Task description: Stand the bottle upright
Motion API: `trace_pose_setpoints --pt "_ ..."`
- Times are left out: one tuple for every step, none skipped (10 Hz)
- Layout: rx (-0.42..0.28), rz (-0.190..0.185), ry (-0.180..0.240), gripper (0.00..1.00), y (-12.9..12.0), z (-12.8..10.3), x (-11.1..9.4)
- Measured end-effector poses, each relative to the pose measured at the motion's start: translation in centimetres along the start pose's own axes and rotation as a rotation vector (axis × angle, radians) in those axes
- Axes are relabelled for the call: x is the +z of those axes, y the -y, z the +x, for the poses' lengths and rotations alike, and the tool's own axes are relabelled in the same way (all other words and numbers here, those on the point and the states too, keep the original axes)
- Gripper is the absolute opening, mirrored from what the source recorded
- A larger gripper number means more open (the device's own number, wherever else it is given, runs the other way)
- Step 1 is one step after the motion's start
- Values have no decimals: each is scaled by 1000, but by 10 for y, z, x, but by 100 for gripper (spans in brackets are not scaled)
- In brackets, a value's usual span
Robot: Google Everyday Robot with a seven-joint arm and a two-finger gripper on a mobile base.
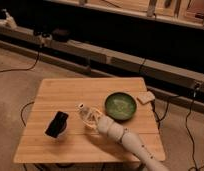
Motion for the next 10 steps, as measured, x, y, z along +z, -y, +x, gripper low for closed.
trace_pose_setpoints --pt "-2 0 0 46 0 0 0" --pt "-2 0 0 46 0 0 0" --pt "-2 0 0 46 0 0 0" --pt "-2 0 0 46 0 0 0" --pt "-2 0 0 49 0 0 0" --pt "-2 0 0 57 0 0 0" --pt "-2 0 0 67 0 0 0" --pt "-1 0 0 77 0 0 0" --pt "-1 0 0 80 0 0 0" --pt "-1 0 0 80 0 0 0"
